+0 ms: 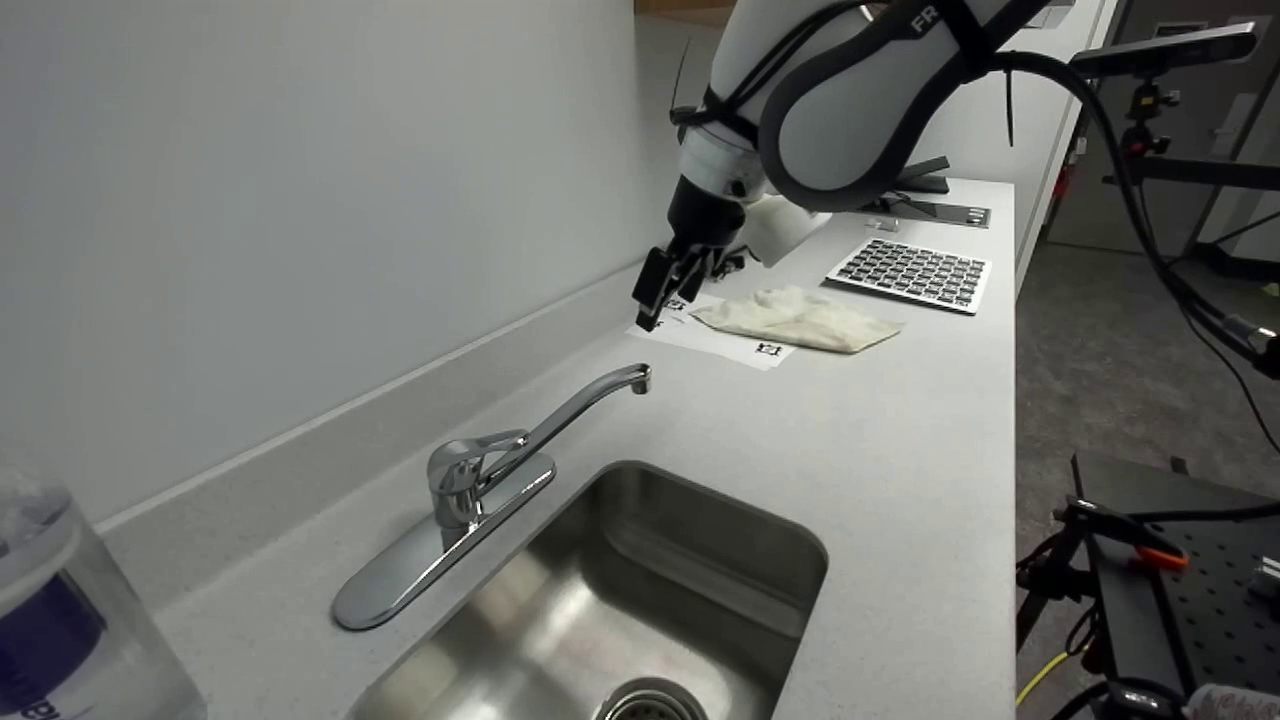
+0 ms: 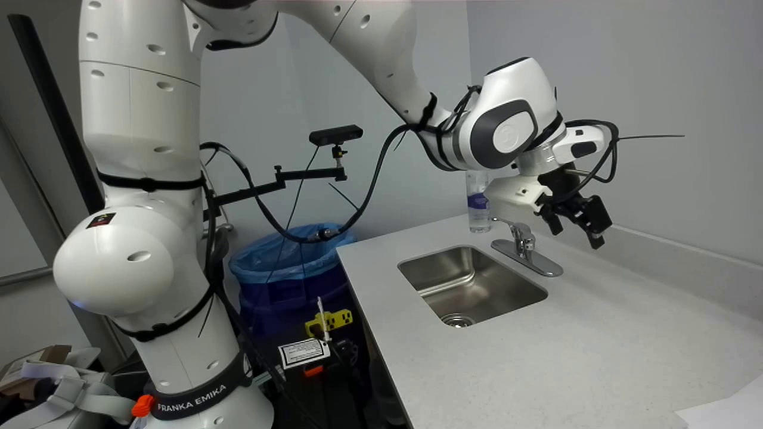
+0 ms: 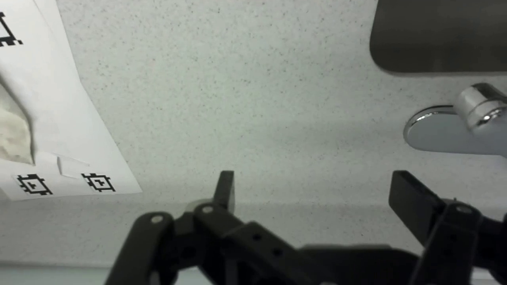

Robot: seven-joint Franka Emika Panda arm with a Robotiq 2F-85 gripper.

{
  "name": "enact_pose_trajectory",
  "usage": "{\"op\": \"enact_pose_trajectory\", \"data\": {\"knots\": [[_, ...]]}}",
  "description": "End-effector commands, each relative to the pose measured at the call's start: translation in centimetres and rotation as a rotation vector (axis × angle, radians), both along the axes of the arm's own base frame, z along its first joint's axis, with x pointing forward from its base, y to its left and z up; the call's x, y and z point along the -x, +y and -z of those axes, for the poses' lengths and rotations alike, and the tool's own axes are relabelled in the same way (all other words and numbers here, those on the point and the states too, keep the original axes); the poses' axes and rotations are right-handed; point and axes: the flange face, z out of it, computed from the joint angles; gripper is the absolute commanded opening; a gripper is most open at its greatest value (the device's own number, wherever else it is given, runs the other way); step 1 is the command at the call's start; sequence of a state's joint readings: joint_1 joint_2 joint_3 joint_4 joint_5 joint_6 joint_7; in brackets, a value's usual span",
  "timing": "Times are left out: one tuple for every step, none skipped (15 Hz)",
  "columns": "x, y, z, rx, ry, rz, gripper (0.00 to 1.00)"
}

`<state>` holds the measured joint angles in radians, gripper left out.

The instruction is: Move the tap nozzle to the right

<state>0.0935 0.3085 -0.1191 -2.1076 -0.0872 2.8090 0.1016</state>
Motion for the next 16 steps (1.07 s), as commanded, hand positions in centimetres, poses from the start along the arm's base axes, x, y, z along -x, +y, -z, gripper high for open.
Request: {"op": "enact_pose_trajectory", "data": {"knots": [[0.9, 2.5, -2.7, -0.034, -0.037, -0.006, 1.0], [1.3, 3.5, -3.4, -0.048, -0.042, -0.013, 1.0], [2.1, 4.8, -4.1, -0.062, -0.047, -0.03, 1.0], [2.7, 5.9, -4.7, -0.072, -0.054, -0.047, 1.0], [3.6, 7.2, -5.3, -0.084, -0.057, -0.068, 1.0], [4.4, 8.3, -5.8, -0.097, -0.063, -0.084, 1.0], [5.4, 9.5, -6.3, -0.111, -0.067, -0.102, 1.0], [6.4, 10.6, -6.8, -0.12, -0.073, -0.117, 1.0], [7.3, 11.5, -7.2, -0.127, -0.077, -0.132, 1.0], [8.3, 12.3, -7.7, -0.13, -0.081, -0.145, 1.0], [9.2, 13.0, -8.0, -0.133, -0.084, -0.158, 1.0], [10.1, 13.5, -8.4, -0.133, -0.085, -0.169, 1.0], [11.0, 13.9, -8.7, -0.133, -0.085, -0.179, 1.0], [11.7, 14.2, -8.9, -0.129, -0.087, -0.188, 1.0], [12.3, 14.3, -9.0, -0.124, -0.089, -0.196, 1.0], [12.8, 14.4, -9.1, -0.118, -0.089, -0.202, 1.0]]}}
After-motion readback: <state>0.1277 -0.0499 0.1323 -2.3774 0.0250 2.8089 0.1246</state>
